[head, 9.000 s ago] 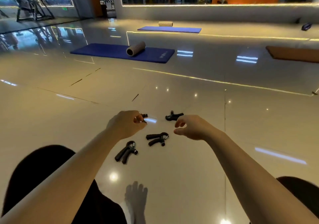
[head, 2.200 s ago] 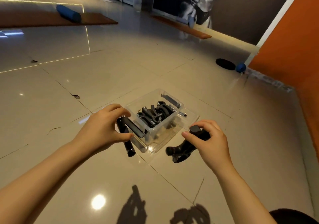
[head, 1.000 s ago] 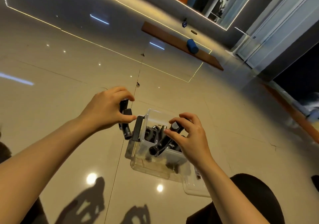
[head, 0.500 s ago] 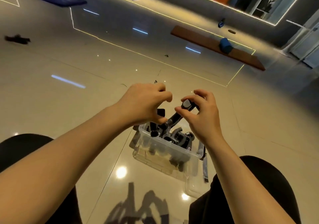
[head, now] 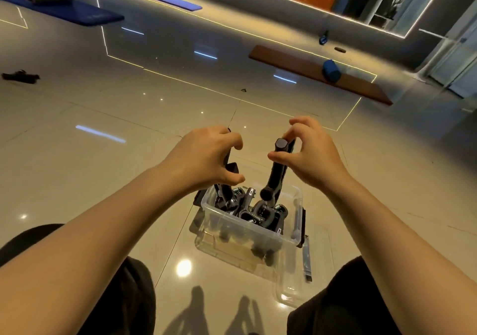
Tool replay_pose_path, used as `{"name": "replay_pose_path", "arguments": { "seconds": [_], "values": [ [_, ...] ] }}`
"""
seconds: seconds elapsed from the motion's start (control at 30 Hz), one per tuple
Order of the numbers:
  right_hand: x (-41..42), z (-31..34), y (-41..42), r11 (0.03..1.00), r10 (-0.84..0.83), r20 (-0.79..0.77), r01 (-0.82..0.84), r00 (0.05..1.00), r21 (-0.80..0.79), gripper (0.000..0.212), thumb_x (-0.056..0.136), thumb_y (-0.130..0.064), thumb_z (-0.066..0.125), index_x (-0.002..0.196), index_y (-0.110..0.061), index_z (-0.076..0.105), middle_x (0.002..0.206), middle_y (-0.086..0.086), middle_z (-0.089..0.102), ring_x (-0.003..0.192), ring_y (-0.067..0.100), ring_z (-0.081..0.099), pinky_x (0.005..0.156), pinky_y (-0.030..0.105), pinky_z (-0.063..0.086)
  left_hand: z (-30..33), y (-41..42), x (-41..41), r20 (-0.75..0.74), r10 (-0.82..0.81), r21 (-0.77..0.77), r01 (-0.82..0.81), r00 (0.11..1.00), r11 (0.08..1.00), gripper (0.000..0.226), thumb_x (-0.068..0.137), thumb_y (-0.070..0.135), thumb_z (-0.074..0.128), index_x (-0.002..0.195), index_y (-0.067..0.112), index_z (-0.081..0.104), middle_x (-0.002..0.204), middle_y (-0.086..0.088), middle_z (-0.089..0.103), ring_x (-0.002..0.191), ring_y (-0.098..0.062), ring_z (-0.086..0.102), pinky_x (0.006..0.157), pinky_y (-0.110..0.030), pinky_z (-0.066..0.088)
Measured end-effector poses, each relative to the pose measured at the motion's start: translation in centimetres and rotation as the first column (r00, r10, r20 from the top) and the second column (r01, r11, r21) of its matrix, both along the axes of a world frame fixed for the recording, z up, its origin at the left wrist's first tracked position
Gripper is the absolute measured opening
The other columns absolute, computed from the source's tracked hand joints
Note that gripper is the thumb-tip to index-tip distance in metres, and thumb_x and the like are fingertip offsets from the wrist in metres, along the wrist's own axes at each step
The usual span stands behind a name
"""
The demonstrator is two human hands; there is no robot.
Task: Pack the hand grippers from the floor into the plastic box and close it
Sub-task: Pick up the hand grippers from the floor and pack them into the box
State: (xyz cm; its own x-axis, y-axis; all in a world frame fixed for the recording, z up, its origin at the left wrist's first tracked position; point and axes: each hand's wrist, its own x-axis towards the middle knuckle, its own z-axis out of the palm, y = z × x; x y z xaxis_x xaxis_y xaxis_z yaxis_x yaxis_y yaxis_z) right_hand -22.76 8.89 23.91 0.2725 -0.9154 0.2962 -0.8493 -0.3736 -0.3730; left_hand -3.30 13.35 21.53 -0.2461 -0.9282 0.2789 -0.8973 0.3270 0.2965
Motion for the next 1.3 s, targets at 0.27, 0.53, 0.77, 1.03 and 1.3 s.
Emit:
{"name": "replay_pose_path", "arguments": {
  "seconds": [0.27, 0.53, 0.77, 1.03, 1.3],
  "values": [
    [1.0, -5.1, -5.5, 0.979, 0.014, -0.065, -0.001, 0.998, 0.206, 0.028, 0.083, -0.026, 0.07, 0.108, -0.018, 0.061, 0.104, -0.001, 0.064, 0.086, 0.013, 0.056, 0.073, 0.026, 0.042, 0.0, -4.4, 1.0, 0.066, 0.001, 0.053, -0.004, 0.998, 0.999, 0.057, 0.073, 0.058, 0.064, 0.119, 0.027, 0.051, 0.115, 0.006, 0.056, 0.101, -0.013, 0.052, 0.085, -0.029, 0.047],
    [-1.8, -9.8, -13.1, 0.945, 0.024, -0.161, 0.031, 0.987, 0.326, 0.029, 0.085, -0.01, 0.066, 0.112, -0.017, 0.06, 0.112, 0.007, 0.064, 0.101, 0.024, 0.059, 0.081, 0.03, 0.048, -5.4, -8.2, 2.5, 0.087, 0.14, 0.145, -0.152, 0.986, 0.978, 0.046, 0.072, 0.053, 0.067, 0.105, 0.022, 0.058, 0.104, 0.006, 0.056, 0.089, -0.01, 0.052, 0.075, -0.021, 0.044],
    [-3.4, -13.9, -15.2, 0.88, 0.217, -0.297, -0.055, 0.93, 0.472, 0.025, 0.09, -0.012, 0.059, 0.114, -0.02, 0.06, 0.113, 0.004, 0.063, 0.101, 0.021, 0.056, 0.082, 0.028, 0.046, -9.4, -10.6, -0.4, 0.279, -0.177, 0.276, 0.098, 0.944, 0.956, 0.046, 0.077, 0.058, 0.06, 0.106, 0.022, 0.054, 0.09, 0.009, 0.046, 0.075, -0.009, 0.045, 0.063, -0.021, 0.038],
    [-4.7, -20.4, -17.6, 0.721, -0.022, 0.167, -0.1, 0.986, 0.685, 0.023, 0.09, -0.005, 0.057, 0.104, -0.022, 0.062, 0.112, 0.004, 0.06, 0.092, 0.018, 0.061, 0.074, 0.03, 0.052, -13.6, -15.8, -2.7, 0.259, -0.364, 0.357, 0.261, 0.895, 0.897, 0.055, 0.076, 0.061, 0.058, 0.114, 0.023, 0.053, 0.104, 0.005, 0.055, 0.086, -0.01, 0.053, 0.074, -0.026, 0.048],
    [-6.6, -28.4, -20.1, 0.478, -0.313, 0.265, -0.089, 0.912, 0.874, 0.021, 0.094, 0.001, 0.049, 0.102, -0.013, 0.062, 0.094, 0.011, 0.06, 0.074, 0.017, 0.058, 0.066, 0.023, 0.051, -17.4, -21.2, -3.3, 0.141, -0.271, 0.321, 0.215, 0.952, 0.922, 0.073, 0.067, 0.067, 0.06, 0.125, 0.024, 0.049, 0.106, 0.004, 0.061, 0.095, -0.014, 0.057, 0.082, -0.033, 0.049]
  ]
}}
